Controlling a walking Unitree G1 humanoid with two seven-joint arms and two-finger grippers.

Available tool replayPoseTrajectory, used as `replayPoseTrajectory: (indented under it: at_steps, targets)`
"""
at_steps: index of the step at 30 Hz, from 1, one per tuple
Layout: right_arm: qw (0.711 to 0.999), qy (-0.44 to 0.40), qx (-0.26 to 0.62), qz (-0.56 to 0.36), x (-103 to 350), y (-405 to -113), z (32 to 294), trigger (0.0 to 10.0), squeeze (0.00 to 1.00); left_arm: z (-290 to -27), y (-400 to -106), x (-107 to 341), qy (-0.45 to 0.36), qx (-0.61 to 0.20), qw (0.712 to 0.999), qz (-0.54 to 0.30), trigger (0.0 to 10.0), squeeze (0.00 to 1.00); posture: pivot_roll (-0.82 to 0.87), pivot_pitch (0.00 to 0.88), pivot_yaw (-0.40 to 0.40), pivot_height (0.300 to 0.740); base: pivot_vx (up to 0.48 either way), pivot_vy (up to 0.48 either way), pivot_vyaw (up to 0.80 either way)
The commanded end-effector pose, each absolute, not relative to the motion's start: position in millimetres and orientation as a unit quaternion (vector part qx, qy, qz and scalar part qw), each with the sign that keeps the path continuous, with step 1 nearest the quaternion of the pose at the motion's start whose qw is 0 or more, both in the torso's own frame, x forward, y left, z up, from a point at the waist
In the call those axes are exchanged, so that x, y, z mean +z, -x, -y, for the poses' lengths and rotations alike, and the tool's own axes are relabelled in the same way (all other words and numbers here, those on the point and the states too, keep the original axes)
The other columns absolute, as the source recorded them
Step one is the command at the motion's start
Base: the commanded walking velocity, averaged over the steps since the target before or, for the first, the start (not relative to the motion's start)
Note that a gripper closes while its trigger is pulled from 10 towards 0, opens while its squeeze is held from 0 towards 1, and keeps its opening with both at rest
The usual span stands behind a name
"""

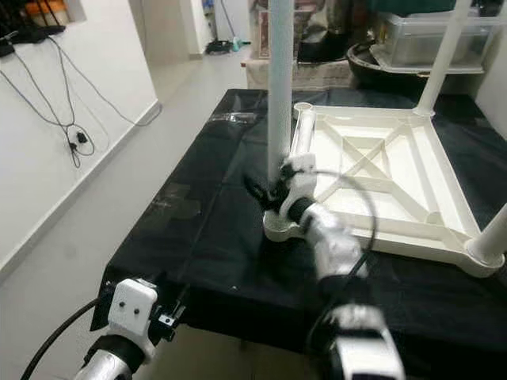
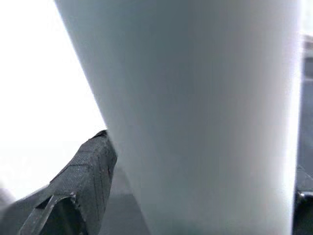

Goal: Building children table

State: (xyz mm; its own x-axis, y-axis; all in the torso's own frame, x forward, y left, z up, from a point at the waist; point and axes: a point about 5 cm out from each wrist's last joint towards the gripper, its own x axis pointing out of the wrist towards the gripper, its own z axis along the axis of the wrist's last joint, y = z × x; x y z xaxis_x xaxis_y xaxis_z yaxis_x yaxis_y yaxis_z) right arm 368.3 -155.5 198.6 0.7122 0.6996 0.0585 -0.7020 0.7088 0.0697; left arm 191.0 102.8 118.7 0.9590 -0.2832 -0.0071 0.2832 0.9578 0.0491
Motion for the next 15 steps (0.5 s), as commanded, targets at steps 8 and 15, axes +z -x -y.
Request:
replayPoseTrajectory:
  at_steps: [8, 15]
  targets:
    - [0.791, -0.027, 0.608, -0.065, 188.6, -359.6, 120.5, 10.0, 0.00, -103.1, -190.3, 113.7, -0.029, -0.143, 0.989, -0.005, 10.0, 0.00, 0.02, 0.021, 0.031, 0.740, 0.000, 0.000, 0.00]
    - [0.755, -0.028, 0.652, -0.062, 195.6, -360.0, 109.9, 10.0, 0.00, -102.7, -189.3, 113.4, -0.029, -0.143, 0.989, -0.006, 10.0, 0.00, 0.03, 0.015, 0.023, 0.740, 0.000, 0.000, 0.00]
